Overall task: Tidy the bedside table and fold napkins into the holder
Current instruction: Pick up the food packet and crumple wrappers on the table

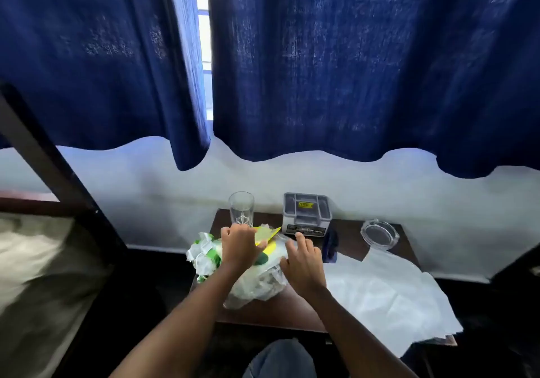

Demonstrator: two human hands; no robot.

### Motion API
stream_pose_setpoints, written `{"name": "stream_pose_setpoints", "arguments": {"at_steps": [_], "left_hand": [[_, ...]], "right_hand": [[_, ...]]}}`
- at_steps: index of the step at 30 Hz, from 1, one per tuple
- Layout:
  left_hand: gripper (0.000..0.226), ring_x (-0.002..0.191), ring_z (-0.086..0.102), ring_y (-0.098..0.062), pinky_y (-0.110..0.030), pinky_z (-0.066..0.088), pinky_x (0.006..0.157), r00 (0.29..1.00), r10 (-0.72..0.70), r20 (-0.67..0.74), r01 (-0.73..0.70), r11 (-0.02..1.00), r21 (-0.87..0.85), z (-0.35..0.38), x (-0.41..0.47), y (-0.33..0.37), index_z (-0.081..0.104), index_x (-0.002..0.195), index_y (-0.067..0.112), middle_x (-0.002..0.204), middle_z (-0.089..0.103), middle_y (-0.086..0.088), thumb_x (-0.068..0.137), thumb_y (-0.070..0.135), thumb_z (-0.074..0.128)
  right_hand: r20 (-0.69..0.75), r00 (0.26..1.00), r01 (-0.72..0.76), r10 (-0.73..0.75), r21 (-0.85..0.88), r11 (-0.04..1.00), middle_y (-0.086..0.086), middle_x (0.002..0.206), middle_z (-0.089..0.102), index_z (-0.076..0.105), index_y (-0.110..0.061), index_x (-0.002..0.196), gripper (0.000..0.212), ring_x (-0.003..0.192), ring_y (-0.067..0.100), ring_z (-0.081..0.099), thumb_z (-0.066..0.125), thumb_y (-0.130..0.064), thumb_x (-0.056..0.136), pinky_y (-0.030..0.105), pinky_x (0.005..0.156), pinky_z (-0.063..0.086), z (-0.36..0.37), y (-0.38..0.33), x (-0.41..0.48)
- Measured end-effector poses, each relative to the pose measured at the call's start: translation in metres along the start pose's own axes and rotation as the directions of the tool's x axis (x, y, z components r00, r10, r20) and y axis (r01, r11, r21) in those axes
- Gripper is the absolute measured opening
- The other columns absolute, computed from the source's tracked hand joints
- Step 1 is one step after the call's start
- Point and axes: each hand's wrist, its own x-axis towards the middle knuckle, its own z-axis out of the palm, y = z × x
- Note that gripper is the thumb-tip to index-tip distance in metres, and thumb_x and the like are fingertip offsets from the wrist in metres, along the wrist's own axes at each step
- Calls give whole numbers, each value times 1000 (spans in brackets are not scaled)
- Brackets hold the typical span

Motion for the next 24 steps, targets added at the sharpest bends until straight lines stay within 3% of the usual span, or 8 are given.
{"name": "stream_pose_setpoints", "arguments": {"at_steps": [3, 7, 10, 13, 15, 18, 21, 24], "left_hand": [[46, 106, 53, -25, -41, 28, 93, 991, 5, 137, -22, 993, 120, 10, 6, 7, 63, 104, 18, 109, 64, -4, 83, 56, 48], [34, 106, 59, -24, -47, 13, 111, 991, -18, 133, 13, 999, 39, 20, 8, 1, 67, 100, 20, 103, 69, -2, 86, 46, 50], [26, 89, 65, -28, -43, 13, 113, 999, -34, -21, 31, 992, -122, 12, 8, 3, 70, 80, 13, 83, 72, -8, 89, 27, 50], [25, 81, 64, -31, -38, 33, 101, 982, -152, -108, 98, 913, -396, -14, 6, 13, 69, 77, 11, 79, 71, -13, 90, 23, 51], [26, 71, 55, -31, -34, 39, 74, 967, -255, 0, 184, 697, -693, -34, 8, 21, 62, 67, 10, 69, 61, -17, 89, 18, 51], [26, 71, 57, -26, -31, 46, 66, 936, -257, 239, 289, 180, -940, -49, 9, 33, 58, 64, 12, 73, 58, -15, 89, 13, 51], [23, 63, 62, -24, -26, 54, 59, 926, -181, 330, 349, 84, -933, -51, 3, 44, 58, 67, 11, 77, 61, -15, 89, 10, 51], [23, 49, 66, -12, -18, 54, 50, 940, -91, 329, 337, 81, -938, -52, -8, 60, 57, 70, 12, 64, 66, -7, 91, 9, 50]], "right_hand": [[-35, 998, 48, -49, -25, 999, 8, 101, 67, 66, -18, 80, 29, 69, 23, 64, 47, -35, 68, 29, 50, 46, 3, 14, -1], [-65, 998, -25, 21, -55, 998, 10, 97, 66, 60, -16, 75, 25, 61, 24, 59, 73, -26, 55, 30, 46, 42, -1, 54, -2], [-83, 989, -128, 124, -40, 991, 14, 100, 66, 62, -12, 77, 25, 60, 28, 60, 75, -20, 57, 34, 46, 46, -2, 78, -11], [-83, 967, -222, 241, 191, 956, 16, 99, 63, 63, -6, 85, 19, 73, 34, 61, 69, -11, 68, 39, 60, 51, 0, 88, -15], [29, 945, -300, 326, 477, 826, 15, 98, 61, 63, -3, 94, 21, 88, 34, 58, 58, -12, 77, 34, 73, 45, -5, 83, -11], [296, 903, -410, 312, 811, 417, 7, 79, 58, 60, 0, 103, 21, 75, 21, 53, 54, -4, 84, 24, 62, 35, -26, 67, -3], [370, 889, -412, 269, 904, 118, 2, 87, 57, 53, -5, 123, 37, 74, 17, 54, 57, -5, 86, 25, 63, 42, -49, 54, 2], [400, 887, -414, 231, 910, 13, 10, 117, 61, 50, -18, 129, 60, 105, 28, 61, 64, -28, 71, 41, 84, 50, -63, 48, 5]]}}
